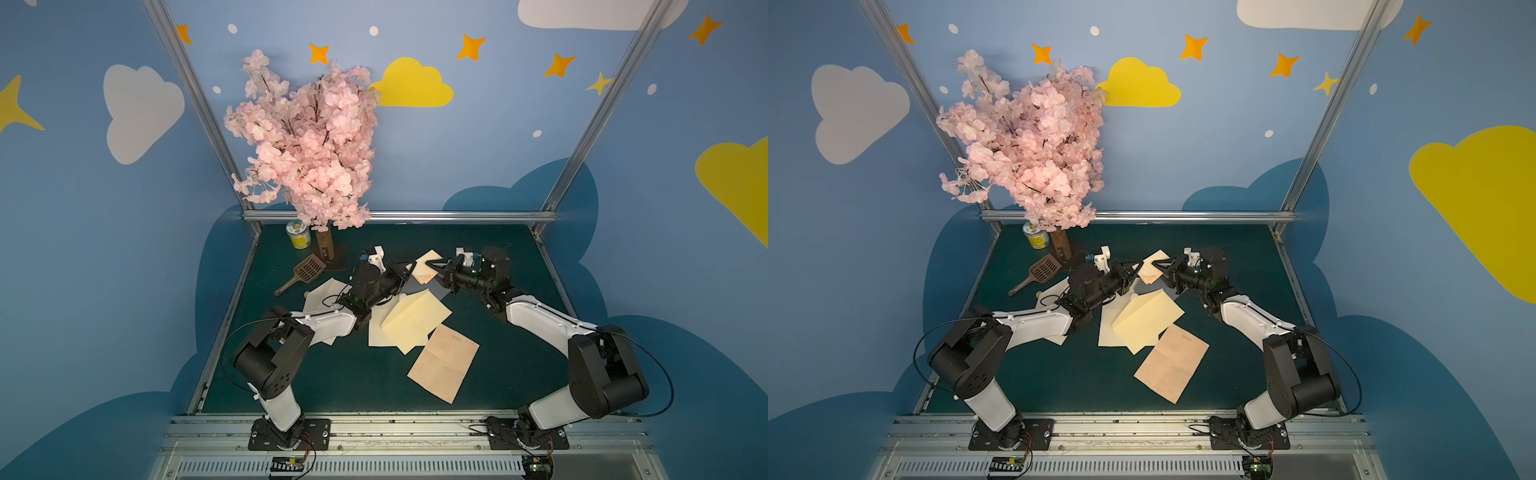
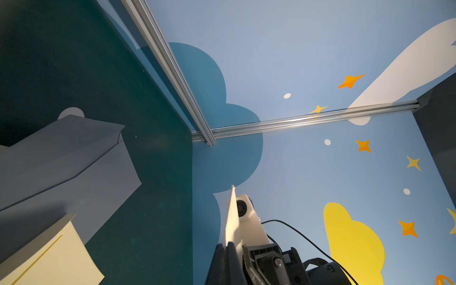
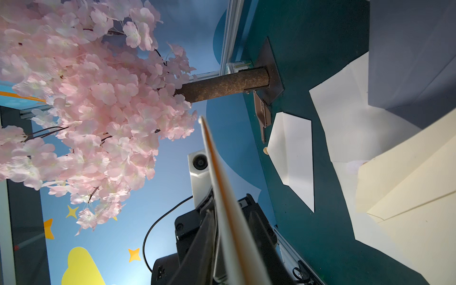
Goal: Fold the letter paper in half and place it into the envelope
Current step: Fold the letter paper at the center of the board.
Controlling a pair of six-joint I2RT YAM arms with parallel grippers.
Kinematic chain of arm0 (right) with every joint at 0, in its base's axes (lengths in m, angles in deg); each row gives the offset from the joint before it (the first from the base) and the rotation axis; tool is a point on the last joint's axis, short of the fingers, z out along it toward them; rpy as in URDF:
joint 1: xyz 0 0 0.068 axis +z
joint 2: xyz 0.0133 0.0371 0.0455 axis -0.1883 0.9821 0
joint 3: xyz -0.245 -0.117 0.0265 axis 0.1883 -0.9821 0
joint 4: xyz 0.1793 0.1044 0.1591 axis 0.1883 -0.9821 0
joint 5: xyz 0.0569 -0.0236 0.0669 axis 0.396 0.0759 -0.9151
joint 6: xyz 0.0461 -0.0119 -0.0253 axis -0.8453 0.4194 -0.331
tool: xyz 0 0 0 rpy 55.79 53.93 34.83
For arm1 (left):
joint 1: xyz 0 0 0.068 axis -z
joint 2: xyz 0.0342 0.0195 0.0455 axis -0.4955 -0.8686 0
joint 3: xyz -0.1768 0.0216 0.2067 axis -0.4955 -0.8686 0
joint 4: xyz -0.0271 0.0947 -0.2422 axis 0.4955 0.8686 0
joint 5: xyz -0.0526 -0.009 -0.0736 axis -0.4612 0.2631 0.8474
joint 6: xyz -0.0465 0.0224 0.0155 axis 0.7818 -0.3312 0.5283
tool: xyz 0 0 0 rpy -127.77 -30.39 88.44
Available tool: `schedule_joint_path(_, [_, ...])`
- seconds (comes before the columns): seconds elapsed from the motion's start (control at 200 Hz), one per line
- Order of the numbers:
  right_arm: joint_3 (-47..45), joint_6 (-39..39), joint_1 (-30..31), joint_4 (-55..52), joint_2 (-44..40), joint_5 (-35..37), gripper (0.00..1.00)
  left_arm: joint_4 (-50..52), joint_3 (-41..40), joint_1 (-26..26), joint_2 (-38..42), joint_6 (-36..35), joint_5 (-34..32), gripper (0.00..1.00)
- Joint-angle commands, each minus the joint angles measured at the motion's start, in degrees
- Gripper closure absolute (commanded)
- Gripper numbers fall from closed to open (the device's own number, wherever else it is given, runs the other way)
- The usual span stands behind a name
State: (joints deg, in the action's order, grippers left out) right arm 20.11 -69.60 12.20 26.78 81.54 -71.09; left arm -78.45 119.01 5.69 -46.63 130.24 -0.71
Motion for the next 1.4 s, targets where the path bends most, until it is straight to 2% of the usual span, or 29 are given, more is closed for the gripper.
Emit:
schedule_joint_path(0.0, [-0.19,0.40,0.93,0.98,-1.95,2.29,0.77,-4.03,-0.19,0.38,0.32,0.65,-3.51,0.97])
schedule_joint_path(0.17, [0.05,1.21,1.03,-0.33,-2.32,2.70,0.87,-4.17,-0.45,1.24,0.36,0.35,-5.01,0.97])
schedule_joint_path(0.305, [0.39,2.40,0.70,-1.82,-2.91,3.47,0.87,-5.21,-0.19,1.60,-0.44,0.94,-5.02,0.97])
schedule_joint_path(0.4, [1.11,2.94,0.16,-2.28,-2.45,2.56,1.00,-5.73,-0.10,1.72,-0.91,1.31,-4.35,0.97])
schedule_joint_path(0.446, [1.45,3.51,-0.21,-3.41,-2.47,2.06,1.00,-4.99,0.42,1.59,-1.08,1.18,-3.36,0.97])
schedule_joint_path(0.496, [2.13,4.78,-0.82,-5.55,-2.75,1.25,1.00,-2.94,1.10,1.31,-0.79,0.47,-1.54,0.81])
schedule_joint_path(0.606, [4.66,10.69,-2.52,-13.93,-4.01,-1.90,1.00,9.38,3.42,0.66,2.78,-4.75,1.99,0.27])
schedule_joint_path(0.661, [5.62,13.72,-3.54,-17.54,-4.62,-3.69,1.00,17.70,4.88,0.23,4.89,-8.62,2.95,0.10])
schedule_joint_path(0.716, [6.40,17.39,-4.25,-21.35,-5.61,-4.89,1.00,25.09,6.26,-0.29,6.55,-13.03,4.22,0.00])
schedule_joint_path(0.821, [7.62,23.59,-5.19,-28.76,-7.61,-6.61,1.00,33.23,6.52,-1.62,9.33,-21.13,6.70,0.00])
schedule_joint_path(1.056, [10.63,35.64,-6.97,-43.49,-11.41,-9.17,1.00,49.68,7.50,-3.26,13.69,-40.85,6.41,0.00])
schedule_joint_path(1.206, [10.97,39.44,-7.30,-49.03,-14.09,-9.19,1.00,56.83,9.26,-3.83,13.62,-53.98,6.41,0.00])
schedule_joint_path(1.392, [11.92,43.12,-7.46,-55.31,-15.41,-9.45,1.00,62.60,11.51,-4.62,10.69,-63.68,6.58,0.04])
